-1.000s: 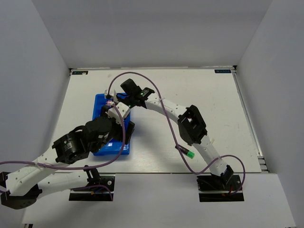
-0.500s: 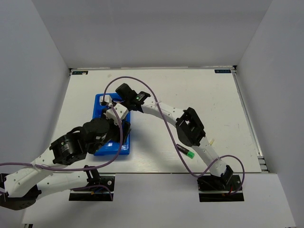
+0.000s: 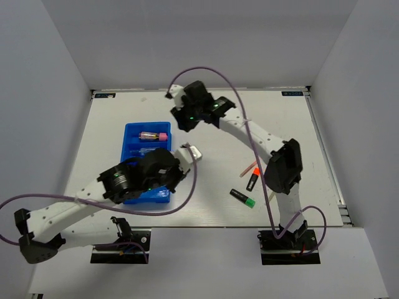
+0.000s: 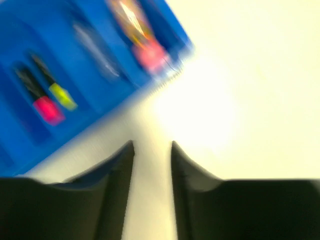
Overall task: Sort the stationery into containers
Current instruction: Pick up the pen from the center of the board.
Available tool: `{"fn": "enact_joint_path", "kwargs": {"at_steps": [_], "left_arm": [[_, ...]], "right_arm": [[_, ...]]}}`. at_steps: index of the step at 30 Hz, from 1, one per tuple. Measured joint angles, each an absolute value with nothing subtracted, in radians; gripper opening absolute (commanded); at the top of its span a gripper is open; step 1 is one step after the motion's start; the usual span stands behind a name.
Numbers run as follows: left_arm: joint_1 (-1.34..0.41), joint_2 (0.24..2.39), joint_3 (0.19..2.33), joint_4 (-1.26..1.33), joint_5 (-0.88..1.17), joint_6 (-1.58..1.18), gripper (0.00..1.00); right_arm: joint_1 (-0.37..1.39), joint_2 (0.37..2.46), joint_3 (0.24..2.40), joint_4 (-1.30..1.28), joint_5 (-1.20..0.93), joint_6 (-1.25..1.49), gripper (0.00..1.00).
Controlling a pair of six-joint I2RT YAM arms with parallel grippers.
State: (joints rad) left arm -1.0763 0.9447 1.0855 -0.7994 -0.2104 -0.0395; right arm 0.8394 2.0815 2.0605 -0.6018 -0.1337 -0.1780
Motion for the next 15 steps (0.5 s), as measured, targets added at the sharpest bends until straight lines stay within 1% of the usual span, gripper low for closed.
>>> {"fn": "enact_joint_path", "kwargs": {"at_steps": [1, 2, 4, 5, 7, 9, 10, 11, 12, 13, 14, 15], "left_arm": [[-1.076, 0.978, 1.082, -0.79, -0.173, -0.014, 0.27], [-1.076, 1.011, 1.078, -0.779, -0.138, 0.022, 0.42], [-1.076, 1.081, 1.069, -0.762, -0.048, 0.089, 0.65], [-1.077, 1.115, 1.068, -0.755, -0.007, 0.123, 0.71], [-1.077, 1.187, 1.066, -0.731, 0.07, 0.178, 0.77], [-1.077, 1.257, 1.066, -0.699, 0.15, 0.246, 0.82], [-1.077, 1.289, 1.066, -0.68, 0.189, 0.274, 0.82], [-1.077, 1.326, 1.066, -0.66, 0.231, 0.304, 0.83], [-1.077, 1.359, 1.067, -0.642, 0.261, 0.33, 0.83], [-1.077, 1.393, 1.069, -0.624, 0.293, 0.352, 0.83], [-1.077, 1.425, 1.072, -0.609, 0.319, 0.373, 0.83], [-1.076, 1.462, 1.08, -0.593, 0.345, 0.393, 0.83]], "right_arm": [[0.805, 2.057, 2.033, -0.628, -0.116, -0.164, 0.7], [0.764, 2.027, 1.988, -0.652, -0.117, -0.157, 0.72], [0.663, 1.96, 1.854, -0.705, -0.151, -0.178, 0.74], [0.622, 1.922, 1.771, -0.717, -0.175, -0.192, 0.77], [0.522, 1.826, 1.575, -0.75, -0.237, -0.225, 0.77], [0.438, 1.705, 1.374, -0.775, -0.302, -0.271, 0.7], [0.407, 1.635, 1.297, -0.8, -0.336, -0.295, 0.63], [0.385, 1.563, 1.23, -0.807, -0.373, -0.318, 0.5], [0.371, 1.491, 1.176, -0.809, -0.407, -0.342, 0.18], [0.357, 1.416, 1.131, -0.805, -0.443, -0.364, 0.1], [0.342, 1.341, 1.084, -0.781, -0.479, -0.371, 0.04], [0.329, 1.266, 1.038, -0.759, -0.503, -0.381, 0.01]]}}
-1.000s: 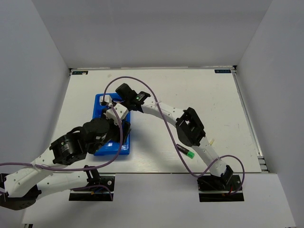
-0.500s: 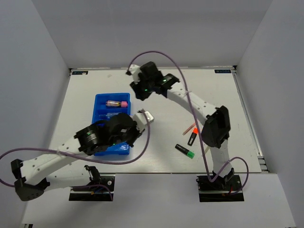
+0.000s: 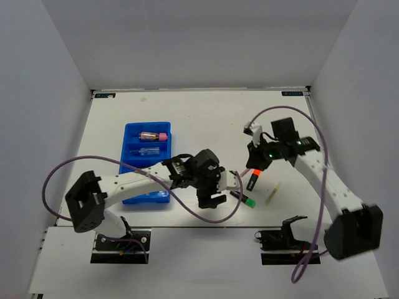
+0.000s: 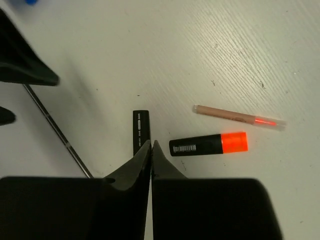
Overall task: Sort the stationery into containers
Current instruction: Pick up the pen from the center of the board.
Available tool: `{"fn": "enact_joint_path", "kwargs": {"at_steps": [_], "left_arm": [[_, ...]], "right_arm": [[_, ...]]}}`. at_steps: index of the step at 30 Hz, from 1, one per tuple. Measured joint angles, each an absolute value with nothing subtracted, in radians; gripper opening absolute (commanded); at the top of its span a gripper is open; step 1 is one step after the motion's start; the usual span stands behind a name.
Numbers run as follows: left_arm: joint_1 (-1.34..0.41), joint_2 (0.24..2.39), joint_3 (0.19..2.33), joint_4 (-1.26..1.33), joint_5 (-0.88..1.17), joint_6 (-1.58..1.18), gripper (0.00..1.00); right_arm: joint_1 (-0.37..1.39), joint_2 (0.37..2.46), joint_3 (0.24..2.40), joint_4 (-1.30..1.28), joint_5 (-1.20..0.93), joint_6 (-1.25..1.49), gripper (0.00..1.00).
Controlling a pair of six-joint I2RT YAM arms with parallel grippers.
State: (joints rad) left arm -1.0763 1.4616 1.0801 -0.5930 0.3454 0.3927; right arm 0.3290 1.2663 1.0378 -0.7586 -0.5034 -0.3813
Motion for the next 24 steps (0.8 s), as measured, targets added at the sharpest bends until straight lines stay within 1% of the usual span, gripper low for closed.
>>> {"fn": "enact_joint_path", "kwargs": {"at_steps": [1, 2, 4, 6, 7, 9, 10, 12, 13, 14, 24], "left_arm": [[-1.076, 1.496, 1.089, -0.572, 0.366, 0.41, 0.83], [-1.076, 1.528, 1.096, -0.55, 0.386, 0.426, 0.83], [-1.075, 1.584, 1.103, -0.487, 0.419, 0.456, 0.83], [-1.074, 1.635, 1.11, -0.433, 0.441, 0.474, 0.83], [-1.072, 1.658, 1.116, -0.413, 0.449, 0.479, 0.83], [-1.068, 1.708, 1.137, -0.377, 0.462, 0.489, 0.82], [-1.068, 1.73, 1.147, -0.358, 0.465, 0.49, 0.82], [-1.067, 1.763, 1.159, -0.323, 0.471, 0.492, 0.81], [-1.065, 1.778, 1.167, -0.312, 0.475, 0.493, 0.78], [-1.064, 1.796, 1.179, -0.302, 0.477, 0.493, 0.78], [-1.062, 1.955, 1.305, -0.235, 0.485, 0.493, 0.76]], "right_arm": [[0.311, 1.195, 0.994, -0.742, -0.522, -0.393, 0.01], [0.295, 1.142, 0.962, -0.727, -0.533, -0.4, 0.04], [0.264, 1.074, 0.921, -0.706, -0.534, -0.404, 0.25], [0.235, 1.065, 0.914, -0.684, -0.529, -0.403, 0.54], [0.223, 1.071, 0.913, -0.67, -0.524, -0.396, 0.56], [0.205, 1.089, 0.913, -0.653, -0.5, -0.389, 0.56], [0.197, 1.098, 0.913, -0.648, -0.485, -0.382, 0.54], [0.182, 1.112, 0.913, -0.642, -0.453, -0.365, 0.48], [0.176, 1.115, 0.913, -0.64, -0.439, -0.356, 0.41], [0.171, 1.116, 0.913, -0.635, -0.426, -0.348, 0.38], [0.124, 1.1, 0.913, -0.618, -0.384, -0.289, 0.38]]}}
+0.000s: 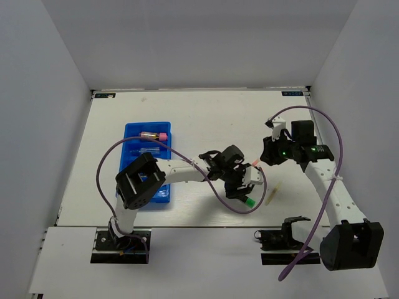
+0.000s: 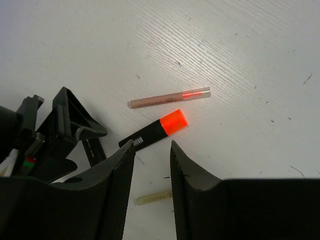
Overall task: Sort the stationery into containers
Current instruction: Pick up the pen from the center of the board.
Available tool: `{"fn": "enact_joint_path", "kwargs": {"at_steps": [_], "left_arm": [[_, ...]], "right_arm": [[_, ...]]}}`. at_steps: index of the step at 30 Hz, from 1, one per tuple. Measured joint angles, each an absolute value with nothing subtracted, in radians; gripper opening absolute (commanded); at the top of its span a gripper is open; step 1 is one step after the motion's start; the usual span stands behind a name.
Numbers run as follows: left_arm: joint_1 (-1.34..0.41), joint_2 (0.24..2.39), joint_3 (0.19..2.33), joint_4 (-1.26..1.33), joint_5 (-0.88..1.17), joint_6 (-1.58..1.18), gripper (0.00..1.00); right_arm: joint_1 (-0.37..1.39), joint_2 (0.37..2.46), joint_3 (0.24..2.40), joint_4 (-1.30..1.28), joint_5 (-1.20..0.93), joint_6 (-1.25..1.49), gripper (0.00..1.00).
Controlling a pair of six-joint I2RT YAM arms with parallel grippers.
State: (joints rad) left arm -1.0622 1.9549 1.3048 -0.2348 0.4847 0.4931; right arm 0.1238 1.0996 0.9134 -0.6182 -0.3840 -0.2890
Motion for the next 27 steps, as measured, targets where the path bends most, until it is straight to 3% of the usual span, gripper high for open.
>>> {"fn": "enact_joint_path", "kwargs": {"at_steps": [22, 24, 27], "left_arm": [[-1.064, 2.057, 1.348, -0.244, 0.505, 0.491, 0.64], [-1.064, 2.057, 1.343, -0.234, 0.501, 0.491, 0.59], [-1.064, 2.057, 1.336, -0.218, 0.492, 0.493, 0.28]], "right_arm": [[0.076, 1.08, 0.913, -0.618, -0.403, -0.283, 0.4], [0.07, 1.077, 0.913, -0.619, -0.408, -0.283, 0.4], [0.062, 1.075, 0.913, -0.619, -0.415, -0.282, 0.4]]}}
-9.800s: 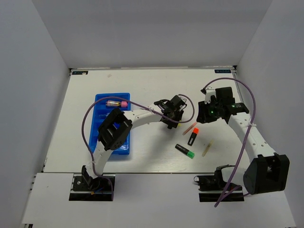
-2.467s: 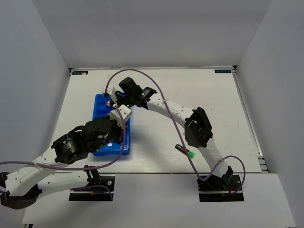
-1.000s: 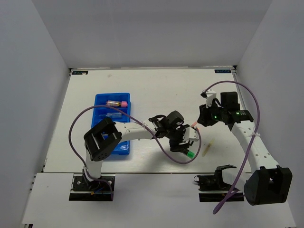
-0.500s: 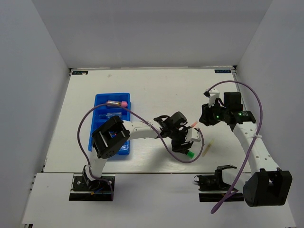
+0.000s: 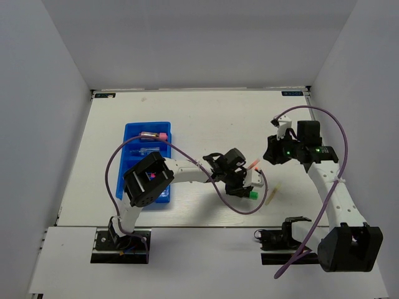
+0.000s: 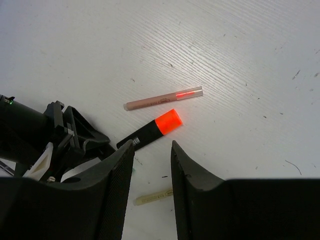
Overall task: Sort the stationery into containers
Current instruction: Pick up the pen from the center of the board.
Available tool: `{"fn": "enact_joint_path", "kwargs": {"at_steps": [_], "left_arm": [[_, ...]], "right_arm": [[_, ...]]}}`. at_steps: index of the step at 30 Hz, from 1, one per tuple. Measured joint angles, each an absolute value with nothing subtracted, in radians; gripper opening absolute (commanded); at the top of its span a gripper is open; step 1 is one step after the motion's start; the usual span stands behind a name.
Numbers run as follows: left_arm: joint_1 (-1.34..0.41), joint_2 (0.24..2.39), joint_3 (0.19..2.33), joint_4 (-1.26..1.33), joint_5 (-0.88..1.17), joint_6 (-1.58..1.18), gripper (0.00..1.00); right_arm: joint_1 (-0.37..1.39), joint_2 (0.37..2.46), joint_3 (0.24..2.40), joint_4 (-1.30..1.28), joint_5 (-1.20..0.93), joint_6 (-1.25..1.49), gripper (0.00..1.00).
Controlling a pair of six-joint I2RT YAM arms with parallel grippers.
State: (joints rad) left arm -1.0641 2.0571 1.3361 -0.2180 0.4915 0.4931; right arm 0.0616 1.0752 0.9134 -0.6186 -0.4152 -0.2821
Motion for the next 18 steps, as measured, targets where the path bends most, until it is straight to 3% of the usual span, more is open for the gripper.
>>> {"fn": "enact_joint_path", "kwargs": {"at_steps": [1, 4, 8, 18], "left_arm": [[-1.064, 2.057, 1.336, -0.216, 0.49, 0.492, 0.14], [-1.065, 2.057, 1.336, -0.213, 0.484, 0.496, 0.01], [-1.067, 2.056, 1.333, -0.21, 0.471, 0.496, 0.01], [-1.067, 1.982, 1.227, -0.172, 0.404, 0.497, 0.01]], "right_arm": [[0.059, 1.075, 0.913, -0.619, -0.418, -0.28, 0.4], [0.052, 1.074, 0.913, -0.619, -0.423, -0.278, 0.4], [0.042, 1.073, 0.913, -0.619, -0.429, -0.27, 0.5], [0.025, 1.071, 0.913, -0.619, -0.451, -0.265, 0.53]]}}
